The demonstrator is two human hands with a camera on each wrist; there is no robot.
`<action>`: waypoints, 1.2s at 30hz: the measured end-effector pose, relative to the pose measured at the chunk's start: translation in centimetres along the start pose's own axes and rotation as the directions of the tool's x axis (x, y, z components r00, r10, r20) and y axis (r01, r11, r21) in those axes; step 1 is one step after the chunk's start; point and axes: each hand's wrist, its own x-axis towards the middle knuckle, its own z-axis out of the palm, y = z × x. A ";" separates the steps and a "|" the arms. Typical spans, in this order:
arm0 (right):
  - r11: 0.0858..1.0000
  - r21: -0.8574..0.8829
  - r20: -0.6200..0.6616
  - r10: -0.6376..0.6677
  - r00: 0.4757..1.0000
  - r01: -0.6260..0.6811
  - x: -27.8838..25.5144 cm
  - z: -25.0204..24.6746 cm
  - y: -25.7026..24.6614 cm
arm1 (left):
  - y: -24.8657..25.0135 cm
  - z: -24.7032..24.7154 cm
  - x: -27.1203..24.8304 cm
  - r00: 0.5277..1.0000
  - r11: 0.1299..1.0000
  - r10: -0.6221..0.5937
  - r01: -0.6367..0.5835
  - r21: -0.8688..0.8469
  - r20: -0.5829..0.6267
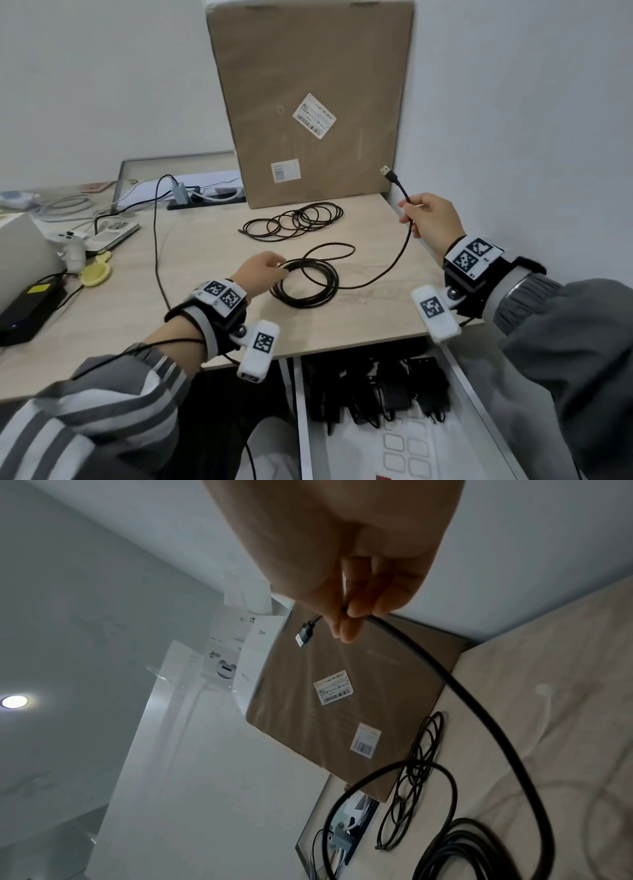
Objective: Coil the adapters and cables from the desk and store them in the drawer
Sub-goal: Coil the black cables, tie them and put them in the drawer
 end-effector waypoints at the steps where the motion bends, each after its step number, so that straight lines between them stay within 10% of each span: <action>1: 1.000 -0.006 0.007 0.007 1.000 -0.007 0.0 0.1 0.0 | -0.3 0.4 0.0 0.993 0.994 -0.069 0.060 0.092 0.095; 4: 0.999 -0.031 0.052 0.015 0.999 -0.013 -0.1 0.1 0.1 | 0.0 1.9 0.1 0.971 0.978 -0.186 0.168 0.125 0.151; 8: 0.999 -0.043 0.107 0.017 0.994 -0.013 -0.9 0.3 0.1 | 1.1 3.2 0.9 0.991 0.986 -0.091 0.104 0.131 -0.102; 13: 1.000 -0.025 0.127 0.017 0.992 -0.014 -1.1 0.5 -0.1 | 2.9 3.1 1.4 0.975 0.987 0.156 -0.161 0.020 0.159; 19: 0.999 0.018 0.075 0.027 0.997 -0.028 -0.6 0.8 0.1 | 3.9 -0.3 2.4 0.899 0.921 0.321 -0.369 -0.121 -0.296; 25: 0.997 -0.013 0.109 0.081 0.991 -0.080 -0.5 1.8 1.3 | -0.6 1.1 1.1 0.999 0.998 0.050 -0.049 -0.041 0.021; 36: 0.996 0.077 0.016 -0.054 0.998 0.053 -0.5 1.9 0.1 | -1.0 4.6 4.1 0.953 0.862 -0.295 0.297 0.411 -0.068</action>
